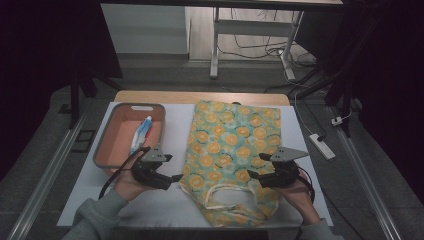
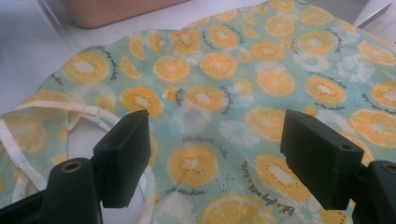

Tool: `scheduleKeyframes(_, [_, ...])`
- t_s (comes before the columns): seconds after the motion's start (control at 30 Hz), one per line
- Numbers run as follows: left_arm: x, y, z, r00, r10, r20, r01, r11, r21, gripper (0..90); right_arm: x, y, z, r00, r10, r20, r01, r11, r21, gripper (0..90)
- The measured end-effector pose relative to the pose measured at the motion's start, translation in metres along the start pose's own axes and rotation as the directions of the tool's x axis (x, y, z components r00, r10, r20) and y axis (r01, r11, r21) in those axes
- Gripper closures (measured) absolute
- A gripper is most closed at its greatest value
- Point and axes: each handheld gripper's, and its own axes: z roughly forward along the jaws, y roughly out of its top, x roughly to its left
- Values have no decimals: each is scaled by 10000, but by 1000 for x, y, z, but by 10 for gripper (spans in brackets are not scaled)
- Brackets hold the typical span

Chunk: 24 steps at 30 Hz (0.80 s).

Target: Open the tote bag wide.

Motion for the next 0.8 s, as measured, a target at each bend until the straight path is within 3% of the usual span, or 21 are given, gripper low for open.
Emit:
scheduleKeyframes(0.2, [-9, 6, 18, 9977, 213, 639, -240, 9989, 409, 244, -1, -1, -1, 10000, -25, -48, 25, 10000, -61, 245])
scheduleKeyframes(0.3, [-15, 8, 32, 9912, 497, 1224, -584, 9959, 690, 243, -2, -2, -2, 9999, 0, -130, -2, 9999, -141, 244])
scheduleKeyframes(0.5, [-21, 10, 47, 9866, 609, 1512, -760, 9924, 963, 229, 0, -4, 0, 9998, 13, -218, -16, 9999, -144, 245])
scheduleKeyframes(0.67, [-30, 9, 59, 9764, 814, 2002, -1068, 9870, 1200, 214, 4, -3, 2, 9995, -76, -310, 73, 9999, -76, 246])
scheduleKeyframes(0.8, [-31, 9, 62, 9745, 847, 2077, -1118, 9862, 1225, 207, 5, -4, 7, 9992, -54, -393, 58, 9999, 101, 245])
